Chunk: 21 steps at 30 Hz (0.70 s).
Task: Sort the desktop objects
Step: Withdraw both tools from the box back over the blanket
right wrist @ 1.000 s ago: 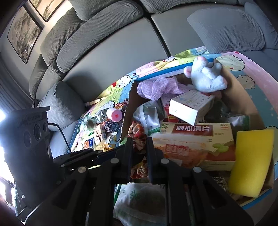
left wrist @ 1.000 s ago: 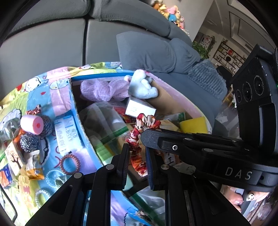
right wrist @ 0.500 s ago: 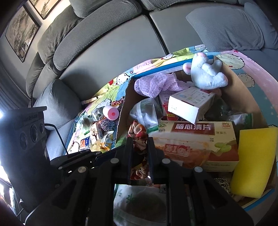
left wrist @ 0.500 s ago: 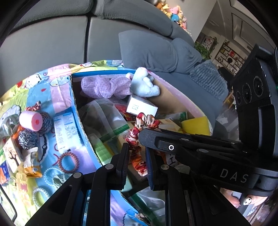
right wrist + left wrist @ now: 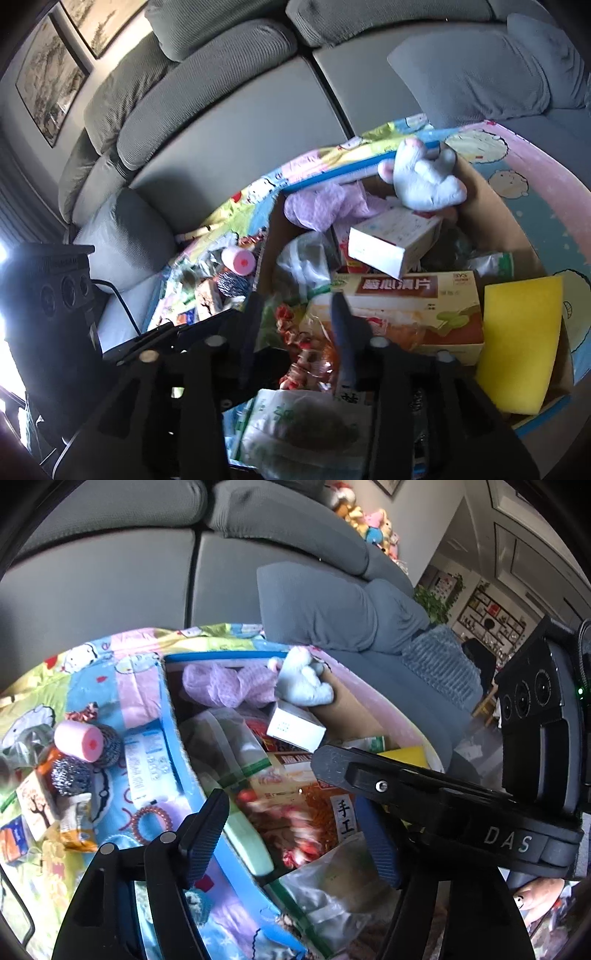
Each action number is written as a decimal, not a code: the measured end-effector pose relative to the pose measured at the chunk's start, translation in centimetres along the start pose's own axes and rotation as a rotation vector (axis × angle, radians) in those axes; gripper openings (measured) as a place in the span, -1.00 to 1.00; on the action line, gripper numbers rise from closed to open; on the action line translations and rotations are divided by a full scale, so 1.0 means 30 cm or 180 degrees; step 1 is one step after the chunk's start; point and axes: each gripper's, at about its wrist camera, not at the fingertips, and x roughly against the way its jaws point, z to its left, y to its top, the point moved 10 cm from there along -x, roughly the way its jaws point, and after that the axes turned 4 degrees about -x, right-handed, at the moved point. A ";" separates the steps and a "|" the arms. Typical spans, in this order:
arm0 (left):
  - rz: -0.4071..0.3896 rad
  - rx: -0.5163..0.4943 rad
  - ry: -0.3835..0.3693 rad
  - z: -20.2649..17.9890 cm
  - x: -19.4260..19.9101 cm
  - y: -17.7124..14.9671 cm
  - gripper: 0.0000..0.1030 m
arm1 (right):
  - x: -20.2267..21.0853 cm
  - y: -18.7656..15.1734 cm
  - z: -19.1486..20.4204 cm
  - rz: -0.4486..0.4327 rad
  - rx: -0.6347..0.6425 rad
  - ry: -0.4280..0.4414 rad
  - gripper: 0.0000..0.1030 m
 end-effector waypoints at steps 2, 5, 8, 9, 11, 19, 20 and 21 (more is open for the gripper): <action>-0.0025 0.0021 0.0012 0.008 0.024 0.001 0.41 | 0.012 0.000 0.017 -0.0021 -0.0001 0.0040 -0.13; -0.0085 0.0088 0.0078 0.042 0.077 -0.002 0.45 | 0.028 -0.001 0.047 -0.0074 0.0031 0.0063 -0.09; -0.0130 0.0176 0.0151 0.085 0.122 -0.016 0.54 | 0.036 -0.013 0.095 -0.0098 0.0106 0.0118 -0.04; -0.0149 0.0200 0.0188 0.105 0.141 -0.023 0.54 | 0.037 -0.021 0.116 -0.0088 0.0138 0.0144 -0.03; -0.0154 0.0253 0.0274 0.145 0.173 -0.045 0.55 | 0.034 -0.042 0.162 -0.0056 0.0212 0.0212 -0.01; -0.0192 0.0497 0.0595 0.327 0.299 -0.171 0.55 | -0.044 -0.172 0.352 0.0247 0.0533 0.0407 0.18; -0.0188 0.0542 0.0643 0.354 0.312 -0.195 0.55 | -0.060 -0.191 0.371 0.0303 0.0558 0.0425 0.18; -0.0179 0.0569 0.0673 0.370 0.324 -0.210 0.55 | -0.075 -0.209 0.389 0.0361 0.0579 0.0444 0.19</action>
